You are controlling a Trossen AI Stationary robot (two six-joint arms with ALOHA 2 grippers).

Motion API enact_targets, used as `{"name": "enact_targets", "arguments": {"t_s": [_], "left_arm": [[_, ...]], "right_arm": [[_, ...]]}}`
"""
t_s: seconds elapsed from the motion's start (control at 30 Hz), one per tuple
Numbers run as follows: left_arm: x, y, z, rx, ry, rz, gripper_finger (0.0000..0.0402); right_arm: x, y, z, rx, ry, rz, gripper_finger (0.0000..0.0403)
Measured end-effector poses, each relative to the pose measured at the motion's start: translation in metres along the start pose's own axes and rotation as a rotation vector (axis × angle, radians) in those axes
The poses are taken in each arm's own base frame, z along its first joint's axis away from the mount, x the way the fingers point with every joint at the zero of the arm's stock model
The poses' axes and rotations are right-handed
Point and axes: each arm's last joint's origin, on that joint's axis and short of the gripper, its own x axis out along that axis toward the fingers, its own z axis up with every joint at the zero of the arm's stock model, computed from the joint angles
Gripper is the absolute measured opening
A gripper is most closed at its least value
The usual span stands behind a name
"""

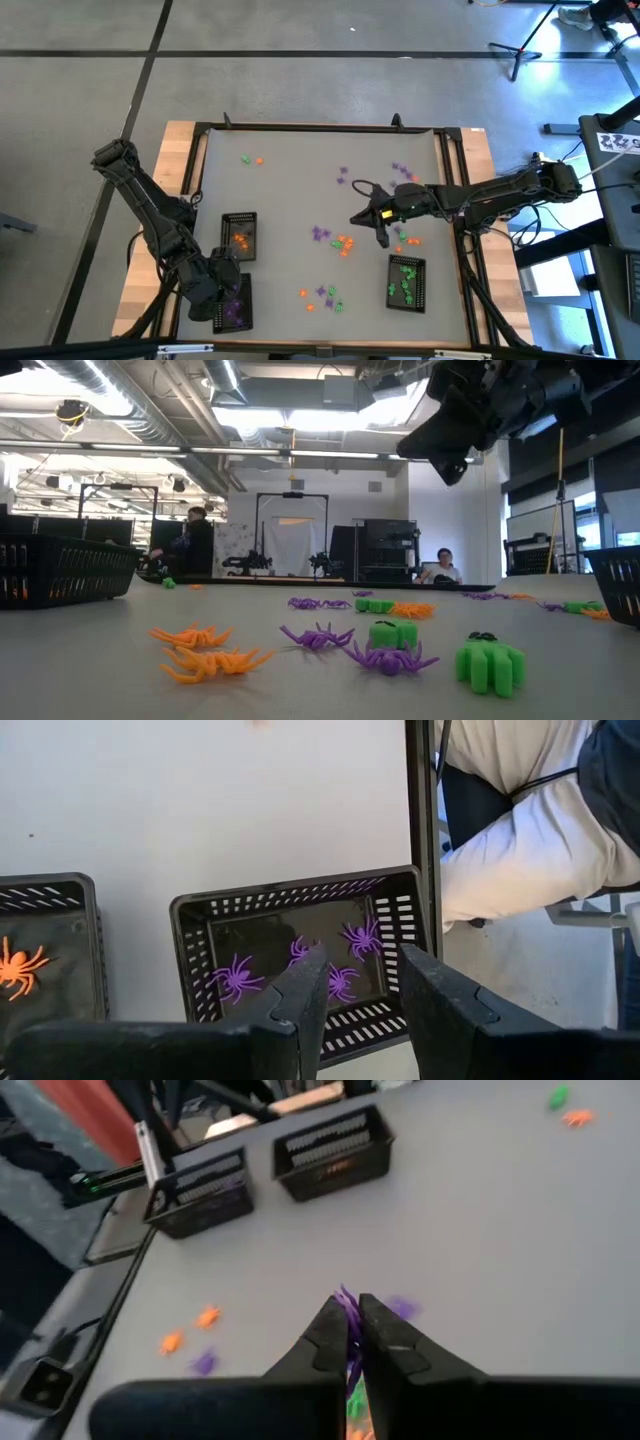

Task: Sort Halloween decoration
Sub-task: Put the purple spider toy into the bottom left black basket

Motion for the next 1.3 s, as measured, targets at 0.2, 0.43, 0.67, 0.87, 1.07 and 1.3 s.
{"name": "enact_targets", "arguments": {"t_s": [0.2, 0.43, 0.67, 0.87, 1.07, 1.3], "left_arm": [[0.0, 0.0, 0.0, 0.001, -0.002, 0.0, 0.0112], [-0.002, 0.009, 0.014, 0.06, -0.35, 0.272, 0.0112], [0.011, 0.014, 0.057, 0.164, -0.85, 0.817, 0.0112], [0.039, 0.057, 0.097, -0.002, -0.831, 0.936, 0.0112], [0.066, 0.117, 0.142, -0.072, -0.611, 0.564, 0.0112], [0.073, 0.139, 0.183, 0.228, -0.77, 0.261, 0.0112]], "right_arm": [[0.0, 0.0, 0.006, -0.045, -0.063, -0.021, 0.0011], [0.0, 0.001, 0.007, -0.079, -0.077, -0.016, 0.001], [-0.001, 0.001, 0.01, -0.127, -0.112, -0.037, 0.001], [-0.001, 0.001, 0.012, -0.154, -0.135, -0.037, 0.001], [-0.001, 0.001, 0.012, -0.176, -0.135, -0.039, 0.001], [-0.001, 0.001, 0.011, -0.177, -0.124, -0.041, 0.001]]}}
